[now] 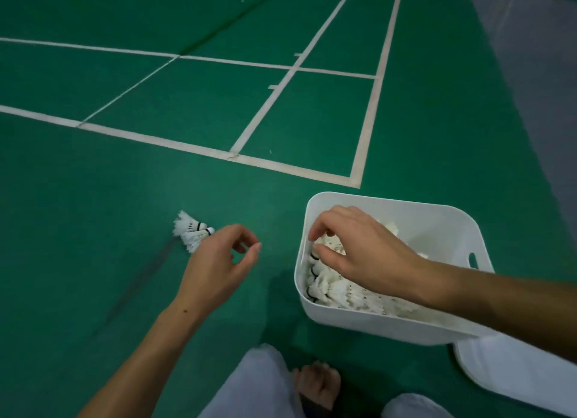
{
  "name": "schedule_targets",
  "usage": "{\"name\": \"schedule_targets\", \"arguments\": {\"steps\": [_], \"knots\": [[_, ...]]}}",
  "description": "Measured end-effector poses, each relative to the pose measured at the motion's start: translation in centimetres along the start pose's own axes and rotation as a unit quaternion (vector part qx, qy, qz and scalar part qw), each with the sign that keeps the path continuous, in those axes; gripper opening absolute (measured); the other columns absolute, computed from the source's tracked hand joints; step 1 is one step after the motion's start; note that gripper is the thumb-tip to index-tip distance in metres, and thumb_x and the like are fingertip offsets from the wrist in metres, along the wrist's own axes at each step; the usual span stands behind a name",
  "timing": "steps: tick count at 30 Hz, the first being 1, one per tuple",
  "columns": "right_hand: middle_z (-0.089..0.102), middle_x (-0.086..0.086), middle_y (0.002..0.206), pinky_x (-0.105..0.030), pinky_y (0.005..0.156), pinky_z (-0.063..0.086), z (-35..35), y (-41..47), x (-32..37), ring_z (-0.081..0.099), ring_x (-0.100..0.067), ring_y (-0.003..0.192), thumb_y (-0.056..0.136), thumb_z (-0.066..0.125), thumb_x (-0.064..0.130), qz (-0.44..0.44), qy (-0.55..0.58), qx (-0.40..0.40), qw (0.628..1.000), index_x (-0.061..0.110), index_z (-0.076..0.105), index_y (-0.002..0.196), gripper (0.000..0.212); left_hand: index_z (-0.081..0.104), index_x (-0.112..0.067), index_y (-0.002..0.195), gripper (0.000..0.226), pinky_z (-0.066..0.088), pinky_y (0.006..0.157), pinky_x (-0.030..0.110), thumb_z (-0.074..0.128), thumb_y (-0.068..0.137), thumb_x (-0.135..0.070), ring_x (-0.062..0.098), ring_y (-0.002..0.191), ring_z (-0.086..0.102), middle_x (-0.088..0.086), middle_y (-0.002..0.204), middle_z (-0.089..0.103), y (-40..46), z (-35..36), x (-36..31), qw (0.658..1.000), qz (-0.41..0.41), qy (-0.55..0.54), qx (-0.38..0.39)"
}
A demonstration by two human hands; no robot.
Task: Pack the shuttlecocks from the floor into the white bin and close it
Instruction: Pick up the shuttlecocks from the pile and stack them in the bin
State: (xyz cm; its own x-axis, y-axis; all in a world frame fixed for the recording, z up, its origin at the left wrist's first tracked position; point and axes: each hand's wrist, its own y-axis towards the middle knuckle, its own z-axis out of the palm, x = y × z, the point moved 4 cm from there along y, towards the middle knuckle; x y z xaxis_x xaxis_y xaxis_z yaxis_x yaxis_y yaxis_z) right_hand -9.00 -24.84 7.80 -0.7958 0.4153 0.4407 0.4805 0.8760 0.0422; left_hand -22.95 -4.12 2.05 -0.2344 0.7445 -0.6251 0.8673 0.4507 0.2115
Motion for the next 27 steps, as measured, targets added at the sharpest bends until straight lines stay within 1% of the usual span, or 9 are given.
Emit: {"name": "schedule_targets", "arguments": {"steps": [6,10,13,16,19,21,23,25,27], "knots": [[0.066,0.009,0.114,-0.032,0.096,0.049,3.2,5.2,3.4,0.060,-0.013,0.105,0.101,0.061,0.036,-0.040,0.010,0.142,0.989,0.025,0.061,0.115,0.018,0.068,-0.028,0.087,0.011,0.061,0.077,0.041,0.076,0.091,-0.022,0.005,0.079,0.070,-0.015,0.083,0.073,-0.9,-2.1,11.4,0.986,-0.160,0.032,-0.036],[0.071,0.003,0.113,-0.038,0.098,0.052,8.4,10.9,5.0,0.065,-0.020,0.109,0.099,0.065,0.032,-0.025,0.054,0.183,0.981,0.021,0.064,0.116,0.021,0.071,-0.021,0.098,0.009,0.062,0.082,0.044,0.077,0.092,-0.024,0.010,0.080,0.071,-0.005,0.092,0.075,1.4,-2.2,17.7,0.972,-0.223,0.035,-0.063],[0.073,-0.003,0.118,-0.041,0.100,0.053,13.2,15.7,5.8,0.066,-0.026,0.114,0.097,0.066,0.030,-0.004,0.083,0.191,0.978,0.020,0.066,0.117,0.022,0.070,-0.020,0.109,0.021,0.059,0.084,0.044,0.078,0.092,-0.028,0.021,0.088,0.069,0.002,0.106,0.073,4.0,-2.3,21.9,0.966,-0.239,0.054,-0.076],[0.070,-0.007,0.124,-0.043,0.101,0.053,17.7,20.5,6.2,0.064,-0.030,0.119,0.095,0.066,0.025,0.021,0.094,0.174,0.980,0.021,0.066,0.119,0.024,0.071,-0.021,0.118,0.028,0.054,0.085,0.039,0.077,0.093,-0.030,0.022,0.095,0.065,0.003,0.111,0.067,6.7,-2.3,24.8,0.964,-0.251,0.057,-0.067],[0.067,-0.006,0.125,-0.044,0.102,0.053,20.6,24.3,7.3,0.062,-0.030,0.121,0.094,0.067,0.013,0.010,0.101,0.153,0.983,0.027,0.066,0.121,0.031,0.076,-0.025,0.112,0.021,0.055,0.084,0.033,0.078,0.092,-0.027,0.012,0.085,0.069,-0.003,0.098,0.073,8.6,-1.8,26.7,0.960,-0.276,0.006,-0.053],[0.062,-0.006,0.127,-0.046,0.103,0.051,22.1,26.0,8.1,0.059,-0.031,0.122,0.092,0.067,0.004,-0.022,0.092,0.162,0.982,0.033,0.065,0.126,0.045,0.076,-0.026,0.103,0.016,0.055,0.071,0.022,0.079,0.090,-0.017,-0.003,0.070,0.069,-0.009,0.082,0.075,9.1,-1.4,27.7,0.957,-0.285,-0.028,-0.050],[0.055,-0.007,0.137,-0.048,0.108,0.046,23.8,26.9,8.6,0.051,-0.033,0.127,0.091,0.066,0.001,-0.056,0.059,0.199,0.977,0.038,0.061,0.135,0.058,0.076,-0.025,0.096,0.018,0.052,0.064,0.010,0.080,0.088,-0.009,0.003,0.069,0.070,-0.008,0.078,0.076,9.2,-1.3,28.5,0.954,-0.289,-0.047,-0.069],[0.052,-0.006,0.141,-0.050,0.109,0.044,25.3,27.3,8.7,0.048,-0.033,0.129,0.093,0.066,0.002,-0.068,0.028,0.225,0.972,0.039,0.059,0.139,0.060,0.078,-0.022,0.096,0.017,0.056,0.069,0.015,0.080,0.088,-0.006,0.013,0.075,0.072,-0.002,0.082,0.078,8.8,-1.5,29.1,0.950,-0.291,-0.066,-0.094],[0.055,-0.006,0.133,-0.049,0.104,0.046,26.0,27.6,8.6,0.050,-0.031,0.123,0.094,0.064,0.001,-0.074,0.012,0.220,0.973,0.039,0.059,0.135,0.056,0.078,-0.019,0.097,0.015,0.059,0.076,0.027,0.080,0.089,-0.007,0.016,0.079,0.074,0.002,0.087,0.079,8.3,-1.6,29.3,0.947,-0.290,-0.084,-0.112]]}}
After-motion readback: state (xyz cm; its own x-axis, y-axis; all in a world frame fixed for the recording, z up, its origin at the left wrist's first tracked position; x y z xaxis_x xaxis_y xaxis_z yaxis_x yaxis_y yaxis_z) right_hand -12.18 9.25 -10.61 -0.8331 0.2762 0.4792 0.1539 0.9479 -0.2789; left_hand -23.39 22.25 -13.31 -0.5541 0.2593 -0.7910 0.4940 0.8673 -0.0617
